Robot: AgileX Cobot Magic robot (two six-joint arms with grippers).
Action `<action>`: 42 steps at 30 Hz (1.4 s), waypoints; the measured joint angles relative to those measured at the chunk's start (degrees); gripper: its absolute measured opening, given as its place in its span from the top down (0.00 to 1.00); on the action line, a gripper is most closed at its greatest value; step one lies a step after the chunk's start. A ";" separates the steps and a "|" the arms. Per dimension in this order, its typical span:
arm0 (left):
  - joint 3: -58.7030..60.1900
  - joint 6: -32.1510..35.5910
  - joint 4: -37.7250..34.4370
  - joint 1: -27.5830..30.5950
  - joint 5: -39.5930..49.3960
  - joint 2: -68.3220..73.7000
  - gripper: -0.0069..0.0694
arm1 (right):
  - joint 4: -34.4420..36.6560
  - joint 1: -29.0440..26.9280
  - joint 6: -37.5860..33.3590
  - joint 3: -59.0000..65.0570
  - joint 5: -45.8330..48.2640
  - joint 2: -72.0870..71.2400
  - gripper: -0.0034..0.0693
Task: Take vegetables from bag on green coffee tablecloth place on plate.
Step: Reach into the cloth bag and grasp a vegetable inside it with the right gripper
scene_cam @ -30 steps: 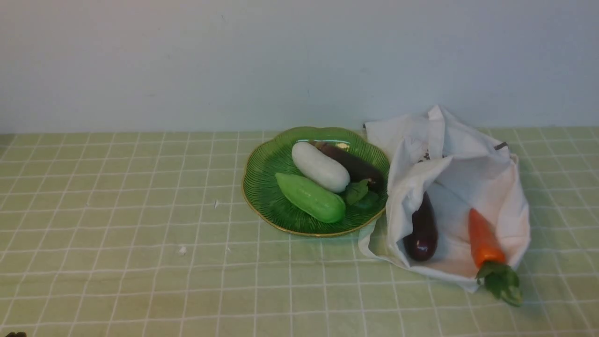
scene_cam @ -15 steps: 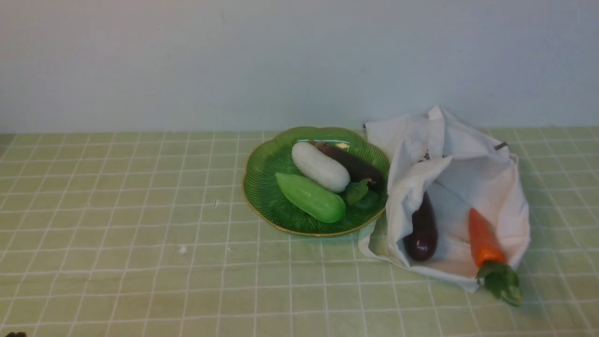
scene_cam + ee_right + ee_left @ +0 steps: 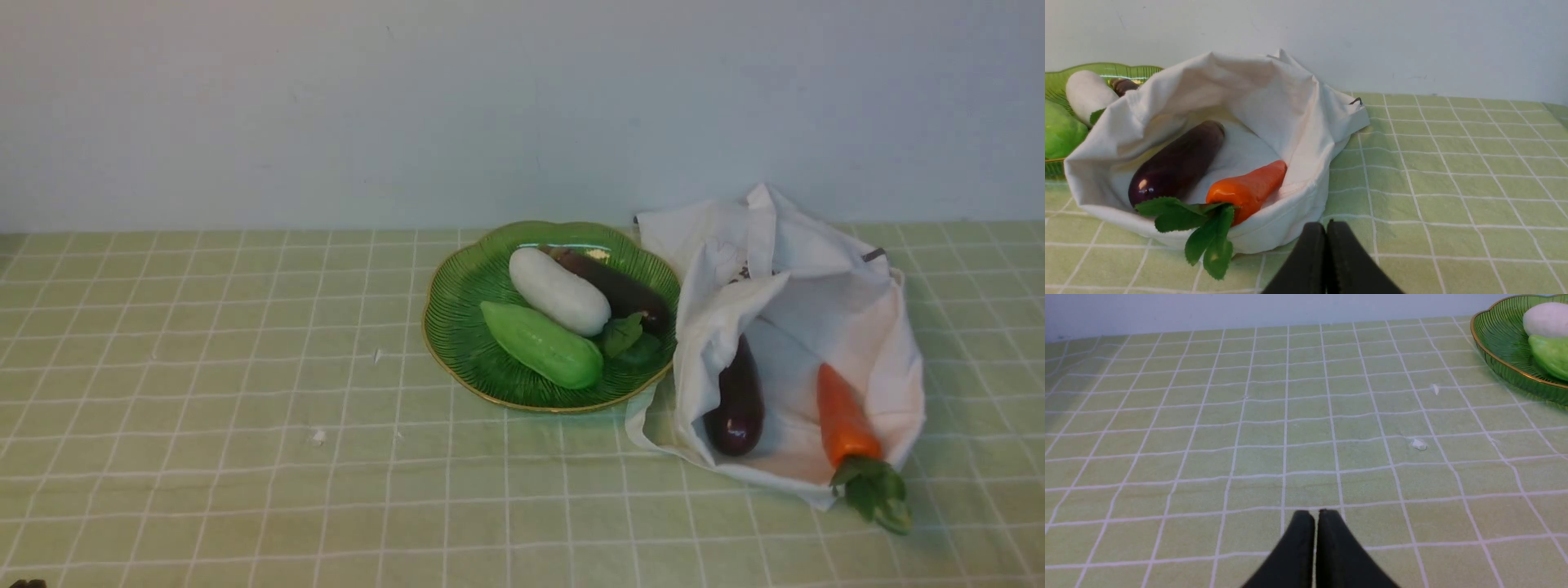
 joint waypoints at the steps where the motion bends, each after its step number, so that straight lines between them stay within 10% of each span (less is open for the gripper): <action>1: 0.00 0.00 0.00 0.00 0.00 0.00 0.92 | 0.00 0.00 0.07 0.00 0.00 0.00 0.97; 15: 0.00 0.00 0.00 0.00 0.00 0.00 0.92 | 2.04 0.00 1.34 0.00 -0.06 0.00 0.97; 23: 0.00 0.00 0.00 0.00 0.00 0.00 0.92 | 37.59 0.00 17.57 0.16 -1.50 0.00 0.97; 27: 0.00 0.00 0.00 0.00 0.00 0.00 0.92 | 44.48 0.00 18.39 0.16 -2.10 0.00 0.97; 36: 0.00 0.00 0.00 0.00 0.00 0.00 0.92 | 43.74 0.47 5.66 -8.59 6.62 0.18 0.97; 42: 0.00 0.00 0.00 0.00 0.00 0.00 0.92 | 27.62 0.53 0.35 -27.45 14.75 13.05 0.97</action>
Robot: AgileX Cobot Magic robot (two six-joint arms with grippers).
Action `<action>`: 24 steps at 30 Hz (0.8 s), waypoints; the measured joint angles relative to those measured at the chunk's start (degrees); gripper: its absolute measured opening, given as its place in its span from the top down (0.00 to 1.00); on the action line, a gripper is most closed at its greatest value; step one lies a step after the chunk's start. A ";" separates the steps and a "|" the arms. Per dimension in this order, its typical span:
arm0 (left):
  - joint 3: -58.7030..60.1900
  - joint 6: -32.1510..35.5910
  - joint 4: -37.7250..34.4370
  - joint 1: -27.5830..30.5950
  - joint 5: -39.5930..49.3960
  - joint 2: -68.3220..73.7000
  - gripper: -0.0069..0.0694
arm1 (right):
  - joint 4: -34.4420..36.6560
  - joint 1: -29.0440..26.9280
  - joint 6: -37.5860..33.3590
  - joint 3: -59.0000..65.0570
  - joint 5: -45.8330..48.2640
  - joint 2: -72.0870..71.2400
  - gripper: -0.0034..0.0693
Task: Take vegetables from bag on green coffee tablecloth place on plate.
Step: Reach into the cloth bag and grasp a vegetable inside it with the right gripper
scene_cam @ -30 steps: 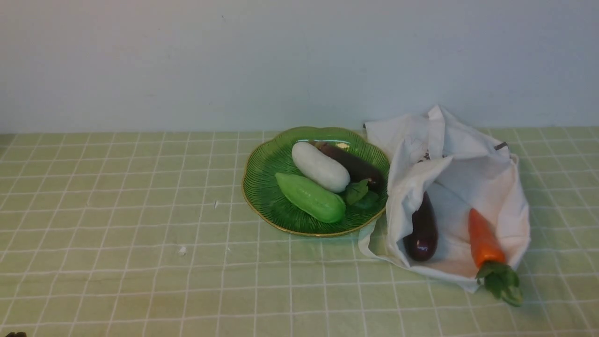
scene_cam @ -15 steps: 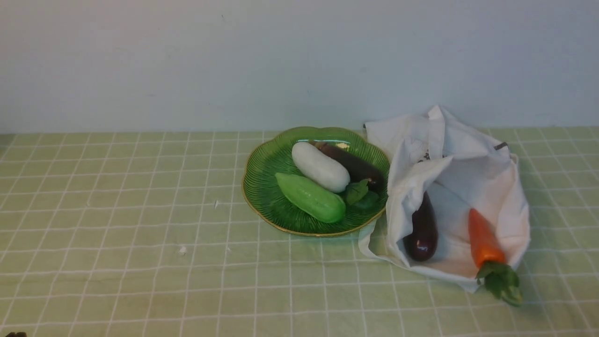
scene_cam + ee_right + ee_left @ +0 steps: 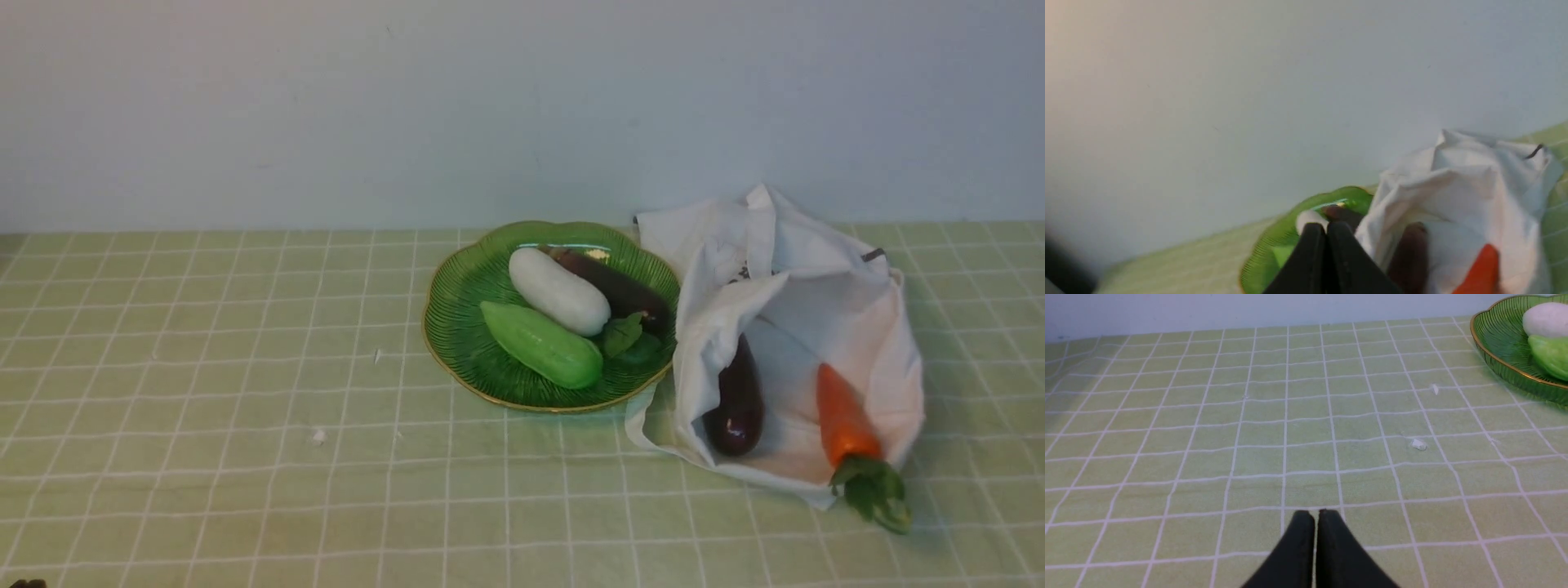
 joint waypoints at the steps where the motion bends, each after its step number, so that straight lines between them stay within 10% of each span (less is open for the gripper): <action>1: 0.00 0.00 0.00 0.00 0.00 0.00 0.92 | -4.98 0.00 0.54 -4.63 4.57 5.34 0.97; 7: 0.00 0.00 0.00 0.00 0.00 0.00 0.92 | -15.85 0.00 3.81 -12.10 17.09 29.38 0.97; 15: 0.00 0.00 0.00 0.00 0.00 0.00 0.92 | -6.91 0.00 -0.59 -12.56 11.70 52.38 0.91; 24: 0.00 0.00 0.00 0.00 0.00 0.00 0.92 | -4.96 0.00 -3.63 -20.43 5.60 70.38 0.54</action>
